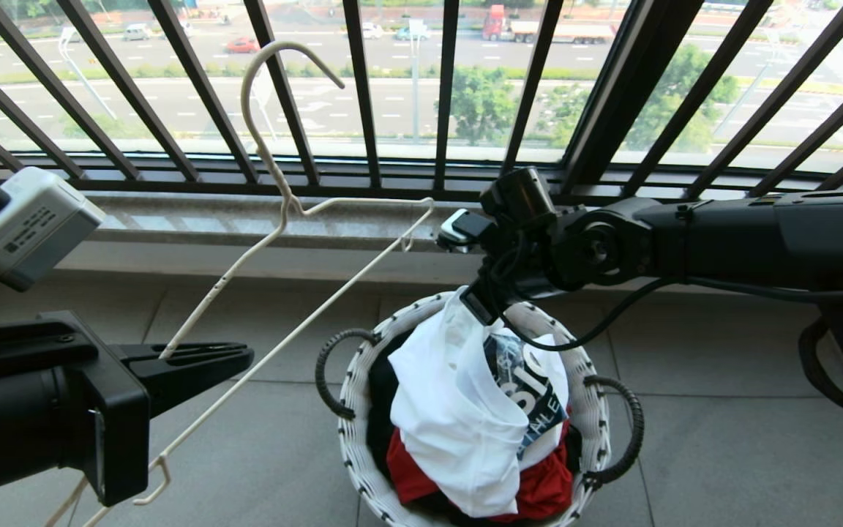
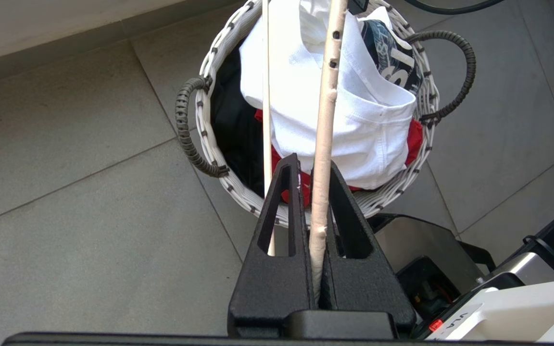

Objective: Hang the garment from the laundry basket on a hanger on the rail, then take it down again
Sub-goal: Pick up clothes from the basket

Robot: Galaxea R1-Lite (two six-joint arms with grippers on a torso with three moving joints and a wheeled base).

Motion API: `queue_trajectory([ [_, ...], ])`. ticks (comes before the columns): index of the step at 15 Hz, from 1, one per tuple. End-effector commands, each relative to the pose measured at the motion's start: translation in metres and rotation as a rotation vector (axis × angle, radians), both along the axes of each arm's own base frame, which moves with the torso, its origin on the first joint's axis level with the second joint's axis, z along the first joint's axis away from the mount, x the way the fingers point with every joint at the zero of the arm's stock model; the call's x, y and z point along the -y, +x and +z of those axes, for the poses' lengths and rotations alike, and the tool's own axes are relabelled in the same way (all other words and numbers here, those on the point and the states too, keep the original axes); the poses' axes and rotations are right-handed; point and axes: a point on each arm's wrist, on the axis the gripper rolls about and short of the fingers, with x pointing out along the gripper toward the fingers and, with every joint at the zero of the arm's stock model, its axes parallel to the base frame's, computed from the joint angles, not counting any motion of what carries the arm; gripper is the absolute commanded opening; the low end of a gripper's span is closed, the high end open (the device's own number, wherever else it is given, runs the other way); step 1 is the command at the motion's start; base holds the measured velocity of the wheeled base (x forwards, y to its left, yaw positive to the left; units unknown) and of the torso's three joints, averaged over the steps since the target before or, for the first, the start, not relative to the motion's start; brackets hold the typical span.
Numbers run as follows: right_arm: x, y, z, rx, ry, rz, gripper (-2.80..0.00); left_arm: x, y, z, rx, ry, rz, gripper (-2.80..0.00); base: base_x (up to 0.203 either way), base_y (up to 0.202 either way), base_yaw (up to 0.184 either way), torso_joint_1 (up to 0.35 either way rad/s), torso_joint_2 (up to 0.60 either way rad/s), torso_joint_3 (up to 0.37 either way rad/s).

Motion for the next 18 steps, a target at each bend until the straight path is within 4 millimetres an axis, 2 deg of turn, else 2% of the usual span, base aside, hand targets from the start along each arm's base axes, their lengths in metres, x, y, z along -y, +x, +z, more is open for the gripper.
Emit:
queue_trajectory([
  [1,0.001,-0.003,0.011,0.039,0.027,0.001,-2.80,0.000,0.000,0.000,0.000,-0.001,0.001,-2.80,0.000,0.000,0.000,0.000,0.00,0.000],
  [5,0.007,-0.018,0.037,0.092,0.084,0.000,-2.80,0.000,-0.001,-0.001,0.007,0.017,-0.006,-2.80,0.000,0.000,0.000,0.000,0.00,0.000],
  [9,0.007,-0.047,0.054,0.105,0.099,0.038,-2.80,-0.004,-0.005,-0.001,0.030,0.026,-0.016,-2.80,0.000,0.000,0.000,0.000,0.00,0.000],
  [12,0.005,-0.068,0.074,0.164,0.145,0.075,-2.80,-0.008,-0.009,0.001,0.055,0.029,-0.024,-2.80,0.000,0.000,0.000,0.000,0.00,0.000],
  [18,-0.012,-0.078,0.080,0.288,0.235,0.118,-2.80,-0.016,-0.020,0.007,0.109,0.020,-0.036,-2.80,0.000,0.000,0.000,0.000,0.00,0.000],
])
